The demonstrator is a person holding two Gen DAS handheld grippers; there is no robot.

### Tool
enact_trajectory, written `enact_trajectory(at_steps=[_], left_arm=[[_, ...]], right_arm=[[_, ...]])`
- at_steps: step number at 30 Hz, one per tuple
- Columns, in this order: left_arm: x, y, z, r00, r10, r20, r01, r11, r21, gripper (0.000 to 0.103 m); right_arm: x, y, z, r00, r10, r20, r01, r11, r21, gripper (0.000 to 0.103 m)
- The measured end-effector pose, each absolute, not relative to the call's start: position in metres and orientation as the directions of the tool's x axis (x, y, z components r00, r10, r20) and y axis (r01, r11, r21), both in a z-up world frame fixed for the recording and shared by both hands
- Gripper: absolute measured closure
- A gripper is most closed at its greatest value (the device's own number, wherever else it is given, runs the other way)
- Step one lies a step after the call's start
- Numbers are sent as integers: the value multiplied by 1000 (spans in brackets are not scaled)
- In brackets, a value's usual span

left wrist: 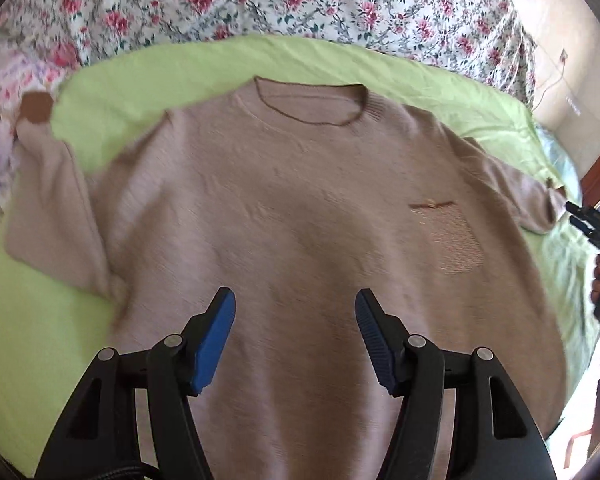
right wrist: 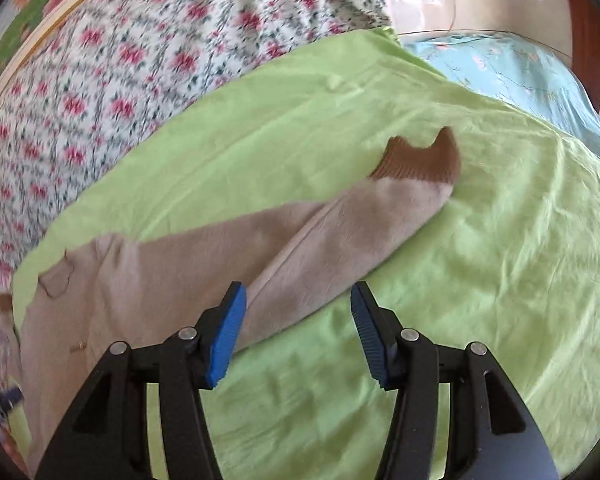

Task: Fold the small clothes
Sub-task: 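Grasp the brown cuff of the sweater sleeve with the right gripper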

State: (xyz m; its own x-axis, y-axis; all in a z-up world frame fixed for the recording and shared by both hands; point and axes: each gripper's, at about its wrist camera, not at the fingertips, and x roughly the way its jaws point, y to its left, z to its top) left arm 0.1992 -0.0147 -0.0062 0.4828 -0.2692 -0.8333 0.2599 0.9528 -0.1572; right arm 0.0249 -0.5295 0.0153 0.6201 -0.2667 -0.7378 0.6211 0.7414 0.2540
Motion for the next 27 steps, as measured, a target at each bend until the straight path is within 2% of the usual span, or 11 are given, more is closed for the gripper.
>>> enact_trajectory(at_steps=[7,11,13,15,16,17,19,22,27], left_arm=[[190,-30,-14,450,-310,-837,240,945,-221,38],[188,-34,-18,440,-313,-842,242,944,-225,38],[189,-36,-21,434,-310,-846,246,944,-220,38],[191,-38,-23,426,-315,-848,245,943,-227,38],[191,-37,-24,423,-319,-848,246,941,-231,38],[192,-38,-25,421,-320,-849,245,941,-233,38],[192,-36,-26,420,-322,-849,241,941,-237,38],[192,-34,-30,410,-324,-852,232,941,-246,38],[187,-26,-31,411,-344,-844,223,936,-273,38]], right_arm=[[62,-576,30,584,-380,-717,718,654,238,47],[85,-612,22,494,-393,-776,783,590,199,47],[99,-624,6,404,-387,-829,805,580,121,47],[103,-626,-4,362,-400,-842,811,581,72,49],[105,-624,-5,350,-422,-837,806,591,39,58],[103,-622,-4,351,-435,-829,805,593,29,75],[93,-624,1,419,-404,-813,800,588,121,94],[87,-606,17,505,-416,-756,761,629,161,94],[97,-540,49,711,-258,-654,564,764,313,95]])
